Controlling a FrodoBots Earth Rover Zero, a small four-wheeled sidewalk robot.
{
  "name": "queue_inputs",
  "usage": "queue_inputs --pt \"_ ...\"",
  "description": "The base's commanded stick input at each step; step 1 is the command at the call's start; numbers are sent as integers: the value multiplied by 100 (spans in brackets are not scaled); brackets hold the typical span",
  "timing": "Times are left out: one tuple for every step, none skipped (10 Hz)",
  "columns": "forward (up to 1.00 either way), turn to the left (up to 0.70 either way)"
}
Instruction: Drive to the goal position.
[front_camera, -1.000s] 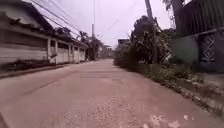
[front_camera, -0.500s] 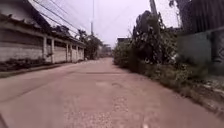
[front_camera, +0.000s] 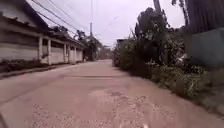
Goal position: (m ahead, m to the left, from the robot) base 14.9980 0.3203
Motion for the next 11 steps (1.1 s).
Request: queue_inputs --pt "100 41" --pt "100 41" --pt "100 14" --pt "100 1" --pt "100 1" --pt "100 1" --pt "100 4" --pt "100 41" --pt "100 41" --pt "100 38" --pt "100 30"
